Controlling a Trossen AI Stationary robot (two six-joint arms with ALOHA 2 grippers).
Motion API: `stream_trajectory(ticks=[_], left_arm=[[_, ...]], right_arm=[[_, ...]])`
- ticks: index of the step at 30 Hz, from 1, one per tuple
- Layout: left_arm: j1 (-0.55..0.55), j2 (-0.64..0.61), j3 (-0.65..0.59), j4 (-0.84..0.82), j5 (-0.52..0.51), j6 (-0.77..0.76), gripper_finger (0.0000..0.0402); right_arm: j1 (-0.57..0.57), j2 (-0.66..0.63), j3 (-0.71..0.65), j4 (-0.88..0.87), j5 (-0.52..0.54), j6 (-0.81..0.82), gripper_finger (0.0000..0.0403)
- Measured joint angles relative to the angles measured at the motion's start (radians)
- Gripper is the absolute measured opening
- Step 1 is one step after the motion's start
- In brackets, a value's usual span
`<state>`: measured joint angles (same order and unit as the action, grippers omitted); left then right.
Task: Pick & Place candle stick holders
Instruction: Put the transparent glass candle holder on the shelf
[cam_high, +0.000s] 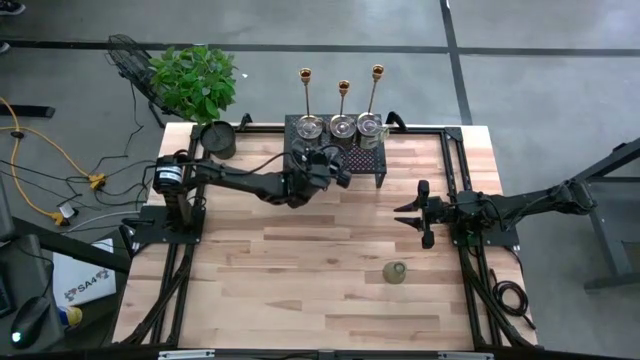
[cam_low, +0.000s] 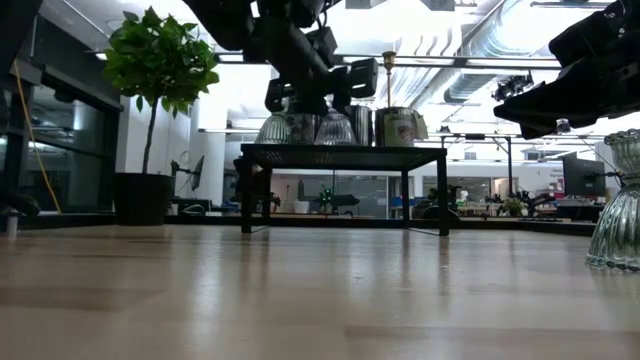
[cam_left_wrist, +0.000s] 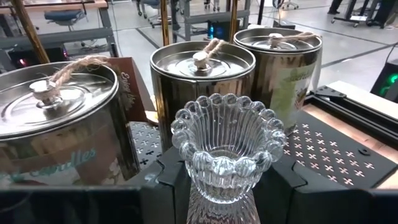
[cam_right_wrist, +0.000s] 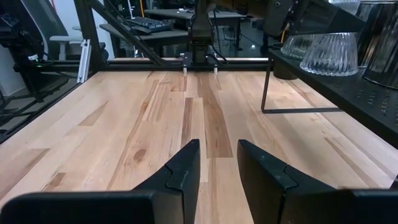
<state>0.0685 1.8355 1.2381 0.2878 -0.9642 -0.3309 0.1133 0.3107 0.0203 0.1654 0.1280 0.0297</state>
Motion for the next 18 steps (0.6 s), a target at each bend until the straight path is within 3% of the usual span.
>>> stream_trajectory(ticks=[6, 18], left_arm=[[0.000, 0.000, 0.000, -0.008, 0.012, 0.000, 0.0126], [0.004, 0.000, 0.002, -0.006, 0.013, 0.011, 0.0171]], right_arm=[[0.000, 0.000, 0.000, 0.000, 0.000, 0.000, 0.0099], [0.000, 0.000, 0.000, 0.000, 0.000, 0.000, 0.0099]])
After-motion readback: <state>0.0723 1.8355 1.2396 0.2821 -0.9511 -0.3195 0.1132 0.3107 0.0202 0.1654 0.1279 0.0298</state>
